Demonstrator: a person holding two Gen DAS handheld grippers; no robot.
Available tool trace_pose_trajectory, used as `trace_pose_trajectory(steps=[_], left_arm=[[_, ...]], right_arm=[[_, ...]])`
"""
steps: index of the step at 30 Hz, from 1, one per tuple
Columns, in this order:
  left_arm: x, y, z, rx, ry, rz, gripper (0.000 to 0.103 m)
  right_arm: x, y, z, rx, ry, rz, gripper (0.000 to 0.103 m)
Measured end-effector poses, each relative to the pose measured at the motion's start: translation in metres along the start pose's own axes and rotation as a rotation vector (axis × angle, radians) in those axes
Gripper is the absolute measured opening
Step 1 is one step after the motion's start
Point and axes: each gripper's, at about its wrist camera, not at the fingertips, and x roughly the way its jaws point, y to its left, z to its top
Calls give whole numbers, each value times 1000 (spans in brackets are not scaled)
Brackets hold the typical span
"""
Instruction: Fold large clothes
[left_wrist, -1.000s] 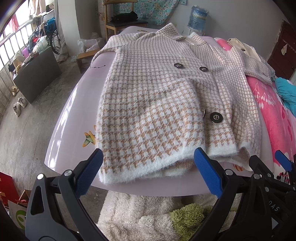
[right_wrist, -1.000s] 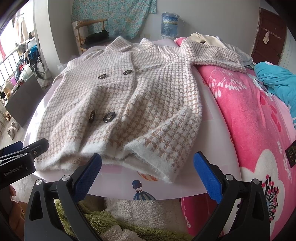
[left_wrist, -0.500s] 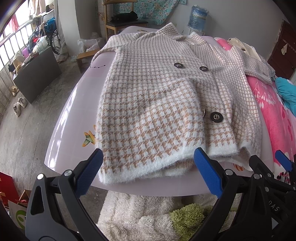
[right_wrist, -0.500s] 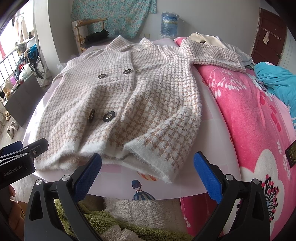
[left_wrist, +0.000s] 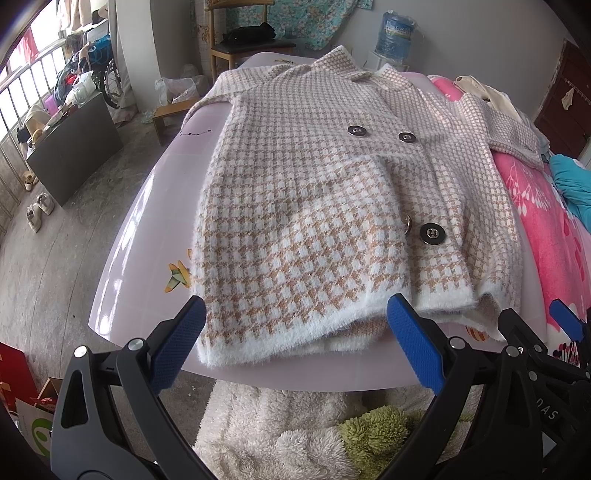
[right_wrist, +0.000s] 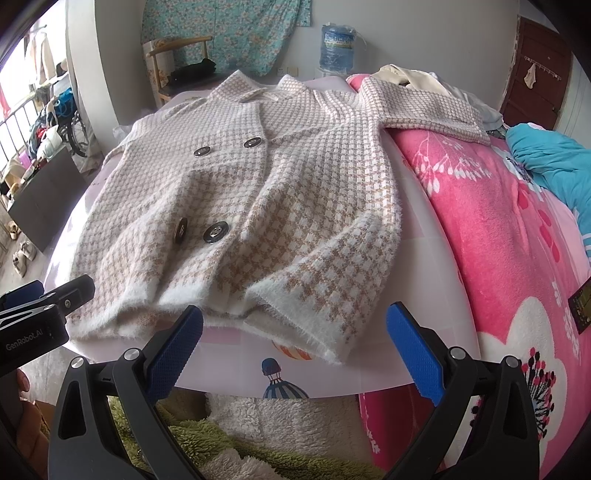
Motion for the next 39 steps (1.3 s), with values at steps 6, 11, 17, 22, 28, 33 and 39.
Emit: trace_pose_trajectory(steps=[6, 11, 17, 22, 28, 33, 39], left_arm=[[-1, 0, 1, 1, -1, -1, 95], [-2, 0, 1, -2, 3, -1, 95], [2, 9, 16, -10, -7, 5, 95], [3, 11, 28, -15, -13, 13, 95], [7, 13, 42, -15, -21, 26, 95], [11, 16, 61, -5, -40, 52, 95], [23, 19, 86, 18, -50, 80, 95]], right_arm=[[0, -3, -1, 6, 0, -24, 97], [-1, 0, 1, 2, -2, -40, 97], [-1, 1, 12, 6, -11, -52, 97], [1, 5, 22, -3, -9, -56, 97], [6, 5, 37, -9, -7, -58, 97], [12, 6, 56, -7, -26, -57, 97], [20, 11, 82, -32, -62, -65, 97]])
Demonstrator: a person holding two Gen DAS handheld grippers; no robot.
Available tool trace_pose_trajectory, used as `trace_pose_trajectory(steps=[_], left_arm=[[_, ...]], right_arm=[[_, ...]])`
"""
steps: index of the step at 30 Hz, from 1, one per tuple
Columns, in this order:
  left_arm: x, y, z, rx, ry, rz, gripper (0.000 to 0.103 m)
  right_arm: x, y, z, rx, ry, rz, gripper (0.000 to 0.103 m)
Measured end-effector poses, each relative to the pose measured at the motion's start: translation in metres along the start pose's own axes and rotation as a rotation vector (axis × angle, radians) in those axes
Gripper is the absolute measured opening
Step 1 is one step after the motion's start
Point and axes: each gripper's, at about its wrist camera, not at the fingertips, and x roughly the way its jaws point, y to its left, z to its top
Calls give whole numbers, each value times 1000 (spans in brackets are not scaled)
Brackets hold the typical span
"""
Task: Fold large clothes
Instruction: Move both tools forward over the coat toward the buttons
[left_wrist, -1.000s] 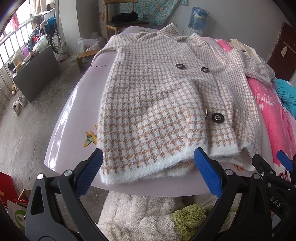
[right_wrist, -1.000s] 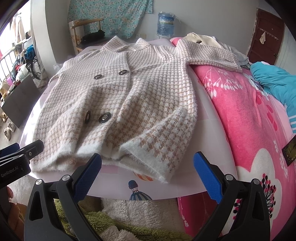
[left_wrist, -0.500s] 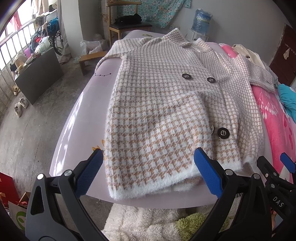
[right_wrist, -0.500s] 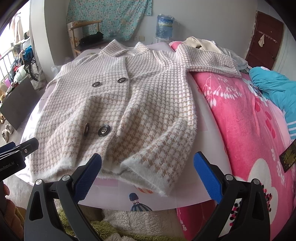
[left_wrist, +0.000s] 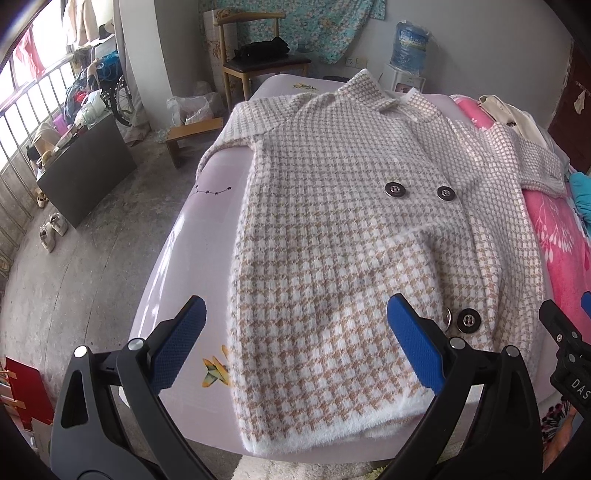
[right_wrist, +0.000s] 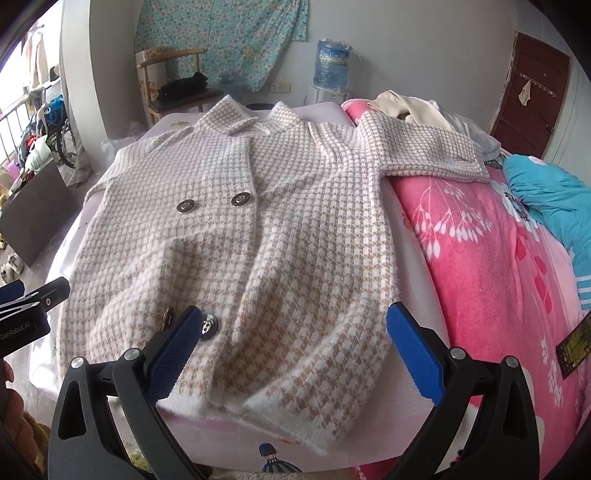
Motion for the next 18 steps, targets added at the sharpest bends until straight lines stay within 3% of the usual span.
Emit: trace_pose_trajectory(steps=[6, 10, 15, 18], left_arm=[[15, 5, 19, 10, -26, 8, 95], [22, 11, 30, 16, -58, -40, 95], [25, 27, 41, -28, -137, -207, 95], [30, 36, 51, -63, -148, -254, 95]], right_arm=[[13, 8, 27, -62, -55, 7, 97], [21, 17, 45, -112, -104, 54, 97], [34, 33, 73, -173, -123, 173, 97], [44, 42, 89, -171, -115, 248, 97]])
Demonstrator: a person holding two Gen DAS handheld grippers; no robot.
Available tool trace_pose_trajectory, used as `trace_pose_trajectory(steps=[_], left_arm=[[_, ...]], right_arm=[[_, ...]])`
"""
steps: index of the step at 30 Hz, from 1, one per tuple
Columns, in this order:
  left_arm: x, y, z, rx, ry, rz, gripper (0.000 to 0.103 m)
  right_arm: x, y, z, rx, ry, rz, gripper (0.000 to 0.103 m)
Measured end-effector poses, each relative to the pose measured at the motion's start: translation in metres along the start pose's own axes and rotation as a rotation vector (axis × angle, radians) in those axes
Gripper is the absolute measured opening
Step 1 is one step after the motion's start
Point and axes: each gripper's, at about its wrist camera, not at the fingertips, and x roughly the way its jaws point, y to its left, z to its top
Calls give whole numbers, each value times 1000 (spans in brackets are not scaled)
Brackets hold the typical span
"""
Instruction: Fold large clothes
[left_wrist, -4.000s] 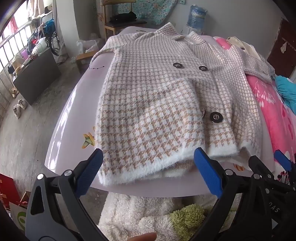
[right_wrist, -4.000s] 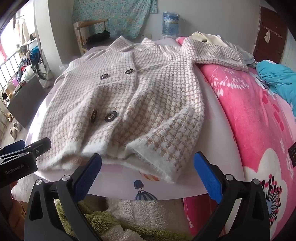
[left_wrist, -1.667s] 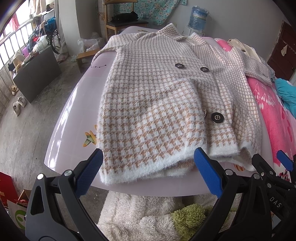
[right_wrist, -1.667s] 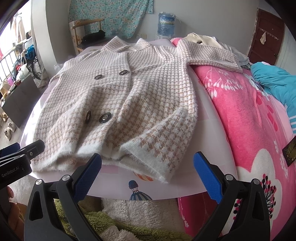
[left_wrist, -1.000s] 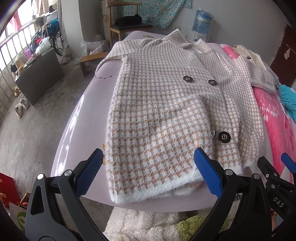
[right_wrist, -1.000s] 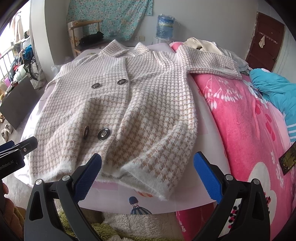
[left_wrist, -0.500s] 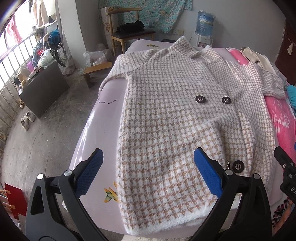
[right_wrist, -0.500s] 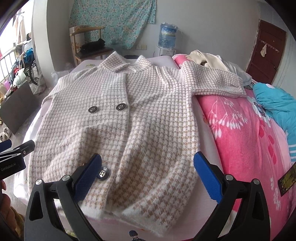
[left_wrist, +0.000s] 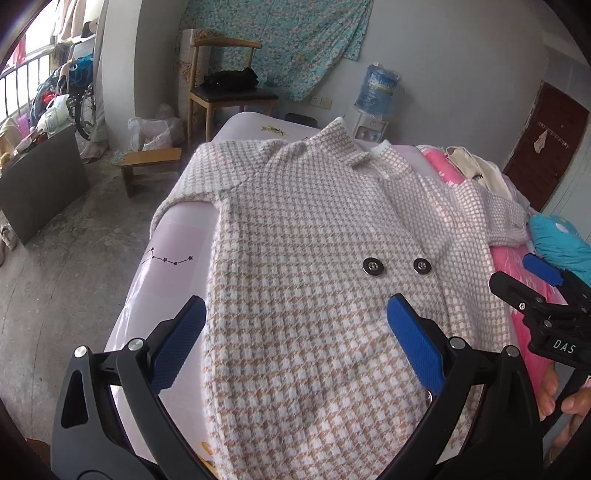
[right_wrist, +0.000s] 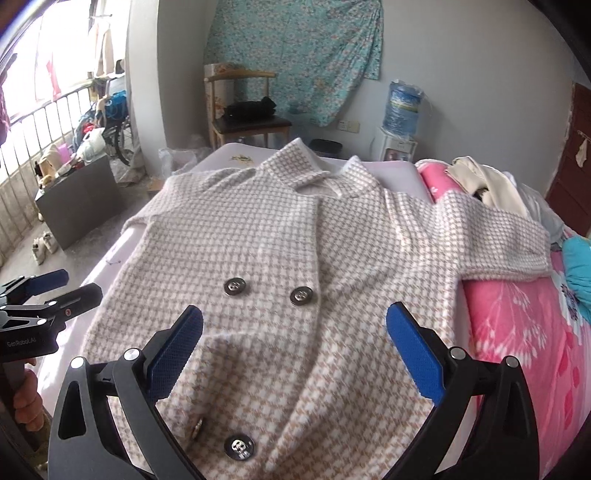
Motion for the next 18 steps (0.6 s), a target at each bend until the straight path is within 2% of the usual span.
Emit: trace_pose_trajectory(steps=[4, 9, 13, 18], left_arm=[[7, 22, 12, -87, -5, -79, 95], [20, 69, 32, -209, -25, -11, 95], [49, 136, 51, -408, 20, -31, 95], [116, 227, 61, -731, 164, -115, 95]], right_arm=[[24, 8, 14, 21, 39, 88, 97], [60, 29, 22, 8, 128, 193, 97], [79, 45, 23, -23, 177, 230, 97], [96, 66, 25, -63, 209, 258, 97]])
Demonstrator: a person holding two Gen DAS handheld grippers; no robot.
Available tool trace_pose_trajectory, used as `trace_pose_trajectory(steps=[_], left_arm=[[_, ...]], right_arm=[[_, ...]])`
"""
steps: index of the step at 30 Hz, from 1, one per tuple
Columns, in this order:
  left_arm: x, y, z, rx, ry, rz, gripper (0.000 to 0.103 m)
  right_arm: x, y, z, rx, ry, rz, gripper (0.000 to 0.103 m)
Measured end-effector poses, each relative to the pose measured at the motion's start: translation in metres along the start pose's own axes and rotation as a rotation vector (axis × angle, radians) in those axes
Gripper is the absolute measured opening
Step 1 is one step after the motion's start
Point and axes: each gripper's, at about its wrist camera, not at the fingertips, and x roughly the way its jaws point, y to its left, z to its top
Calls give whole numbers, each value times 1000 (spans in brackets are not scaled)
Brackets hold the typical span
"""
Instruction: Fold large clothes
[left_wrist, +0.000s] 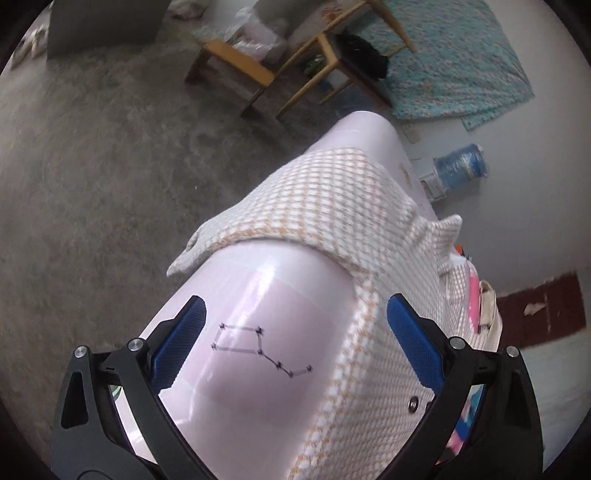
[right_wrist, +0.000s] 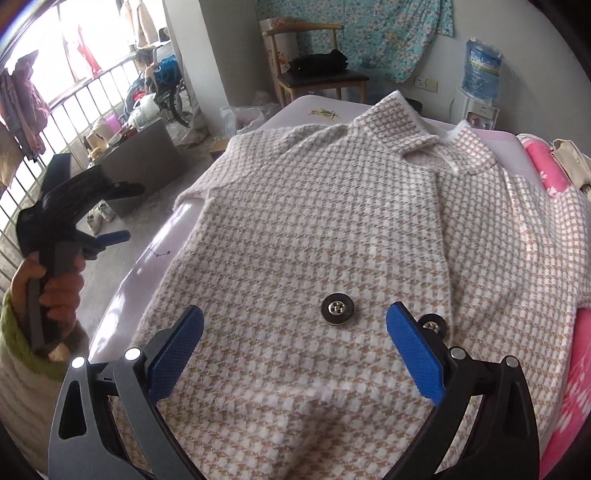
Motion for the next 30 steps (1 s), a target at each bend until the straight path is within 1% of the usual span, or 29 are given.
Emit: trace_pose_trajectory(steps=[1, 3, 4, 5, 7, 9, 13, 14, 16, 18, 20, 21, 22, 24, 26, 27, 28, 29, 30], left_arm=[[13, 12, 12, -55, 32, -26, 95], [36, 40, 30, -196, 100, -83, 95], [50, 52, 37, -252, 138, -125, 95], [62, 63, 41, -305, 177, -164, 95], [85, 82, 45, -412, 248, -210, 95], [107, 98, 46, -494, 289, -270, 95], [152, 125, 52, -628, 342, -353, 95], [164, 131, 54, -657, 355, -362, 95], [186, 139, 56, -686, 379, -353, 95], [202, 145, 60, -697, 388, -328, 95], [211, 148, 62, -703, 378, -286, 93], [214, 150, 63, -706, 370, -282, 83], [216, 149, 66, -715, 368, -277, 75], [215, 151, 70, -733, 372, -273, 54], [213, 151, 74, -721, 363, -268, 44], [212, 149, 77, -709, 355, -267, 36], [209, 147, 79, -696, 345, -262, 31], [203, 145, 81, -682, 330, -254, 23], [196, 142, 85, -661, 307, -236, 19]], right_arm=[[4, 3, 1, -8, 5, 5, 97], [10, 11, 4, -26, 17, 10, 97], [13, 14, 6, -33, 22, 12, 97], [17, 17, 7, -39, 30, 15, 97], [25, 22, 10, -48, 44, 21, 97], [32, 26, 12, -54, 56, 25, 97], [45, 28, 15, -53, 81, 25, 97], [48, 28, 16, -51, 86, 24, 97], [53, 29, 17, -48, 93, 17, 97], [57, 27, 18, -41, 100, 9, 97], [60, 24, 18, -31, 106, 1, 97], [63, 21, 20, -27, 108, -4, 97], [63, 19, 20, -22, 108, -9, 97], [63, 15, 21, -13, 108, -20, 97], [62, 11, 22, -1, 104, -30, 97], [62, 9, 23, 6, 102, -33, 97], [62, 7, 23, 13, 101, -35, 97], [61, 6, 23, 17, 99, -39, 97], [60, 5, 23, 18, 96, -42, 97]])
